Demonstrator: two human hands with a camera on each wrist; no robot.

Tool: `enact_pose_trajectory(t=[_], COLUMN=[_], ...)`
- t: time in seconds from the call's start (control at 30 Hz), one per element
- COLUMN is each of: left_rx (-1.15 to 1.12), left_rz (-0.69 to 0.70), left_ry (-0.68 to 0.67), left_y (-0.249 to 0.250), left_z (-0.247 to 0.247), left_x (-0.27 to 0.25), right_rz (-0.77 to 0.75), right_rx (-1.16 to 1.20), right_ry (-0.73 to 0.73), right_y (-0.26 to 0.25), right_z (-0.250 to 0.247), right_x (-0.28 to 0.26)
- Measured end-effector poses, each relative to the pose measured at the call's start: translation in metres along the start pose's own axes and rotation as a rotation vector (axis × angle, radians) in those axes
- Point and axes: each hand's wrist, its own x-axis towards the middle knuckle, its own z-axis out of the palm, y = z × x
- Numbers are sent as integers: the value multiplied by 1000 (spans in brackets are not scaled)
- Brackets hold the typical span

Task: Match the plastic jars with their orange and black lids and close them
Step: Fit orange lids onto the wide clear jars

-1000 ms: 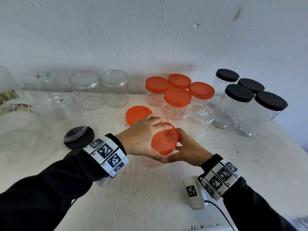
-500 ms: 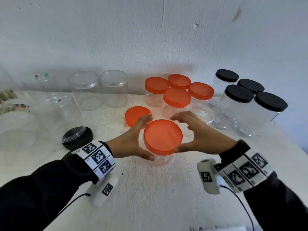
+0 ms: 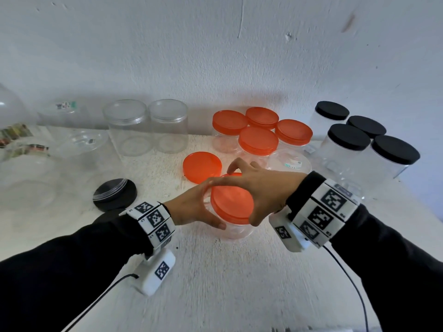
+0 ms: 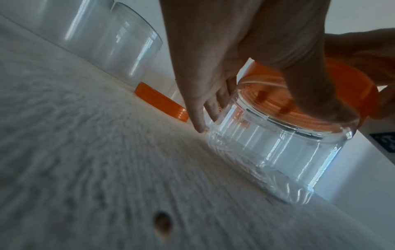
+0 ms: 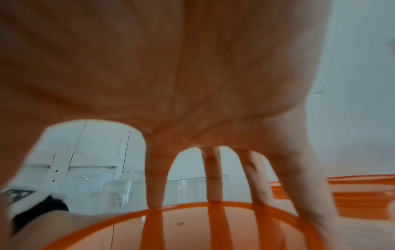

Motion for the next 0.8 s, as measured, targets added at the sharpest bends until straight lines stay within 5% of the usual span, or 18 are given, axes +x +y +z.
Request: enact_pose_trajectory(t=[0.5, 0.8], left_rx=[-27, -21], left_rz=[35, -16], left_ry=[-12, 24], left_y=[5, 3], left_z=[1, 1], left_x=[-4, -3], right_rz=[-9, 104], right_rx=[-21, -35], right_ry=[-85, 79], right_y=[-1, 0], right_z=[-5, 4], right_x=[5, 7])
